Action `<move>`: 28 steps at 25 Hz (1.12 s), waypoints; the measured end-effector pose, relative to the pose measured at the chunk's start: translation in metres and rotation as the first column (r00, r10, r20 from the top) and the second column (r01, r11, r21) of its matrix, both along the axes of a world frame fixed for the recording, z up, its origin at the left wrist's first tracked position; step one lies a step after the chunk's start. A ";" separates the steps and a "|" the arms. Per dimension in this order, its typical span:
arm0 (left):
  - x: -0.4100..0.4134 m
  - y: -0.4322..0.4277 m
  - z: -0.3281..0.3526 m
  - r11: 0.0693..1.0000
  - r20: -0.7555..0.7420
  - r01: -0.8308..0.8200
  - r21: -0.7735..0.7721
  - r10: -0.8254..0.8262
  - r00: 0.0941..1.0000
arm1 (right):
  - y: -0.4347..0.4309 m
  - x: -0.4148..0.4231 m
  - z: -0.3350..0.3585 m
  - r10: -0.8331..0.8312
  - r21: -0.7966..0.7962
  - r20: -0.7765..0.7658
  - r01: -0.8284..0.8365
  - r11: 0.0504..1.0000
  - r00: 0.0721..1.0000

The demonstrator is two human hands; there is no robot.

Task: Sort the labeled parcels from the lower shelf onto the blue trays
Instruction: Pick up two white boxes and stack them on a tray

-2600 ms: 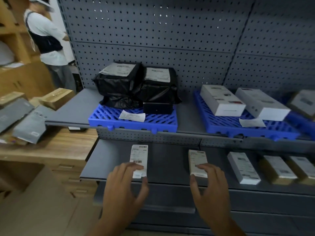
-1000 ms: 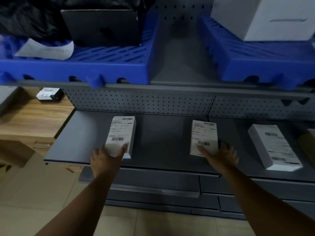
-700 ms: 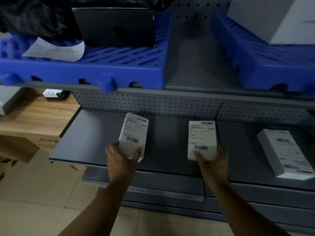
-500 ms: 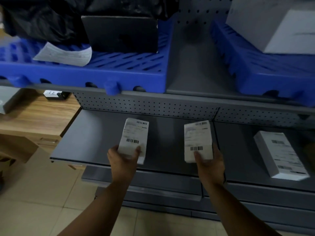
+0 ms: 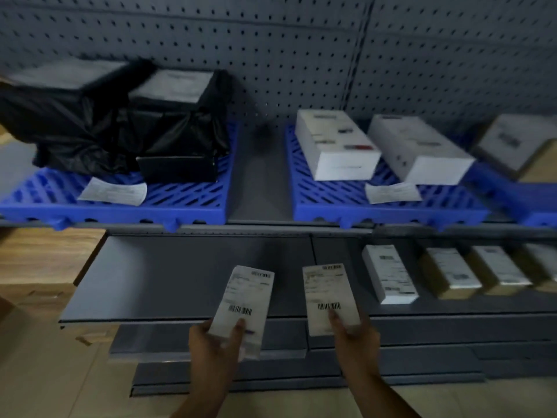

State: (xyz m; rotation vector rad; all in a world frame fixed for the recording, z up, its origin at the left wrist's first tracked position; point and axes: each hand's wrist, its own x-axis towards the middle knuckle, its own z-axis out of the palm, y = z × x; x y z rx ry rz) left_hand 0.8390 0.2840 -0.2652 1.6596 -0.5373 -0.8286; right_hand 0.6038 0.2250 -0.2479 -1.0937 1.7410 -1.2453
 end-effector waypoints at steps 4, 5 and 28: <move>-0.041 0.017 0.020 0.997 0.047 0.022 -0.072 -0.019 0.999 | 0.019 -0.035 0.013 0.057 0.013 0.019 -0.057 0.998 0.998; -0.054 0.022 0.025 0.998 0.026 -0.004 -0.069 0.006 1.000 | 0.022 -0.044 0.016 0.063 0.018 0.026 -0.064 0.998 0.998; -0.217 0.088 0.150 0.812 0.089 -0.233 -0.536 0.328 0.940 | 0.091 -0.189 0.162 0.065 -0.149 0.348 -0.013 0.989 0.935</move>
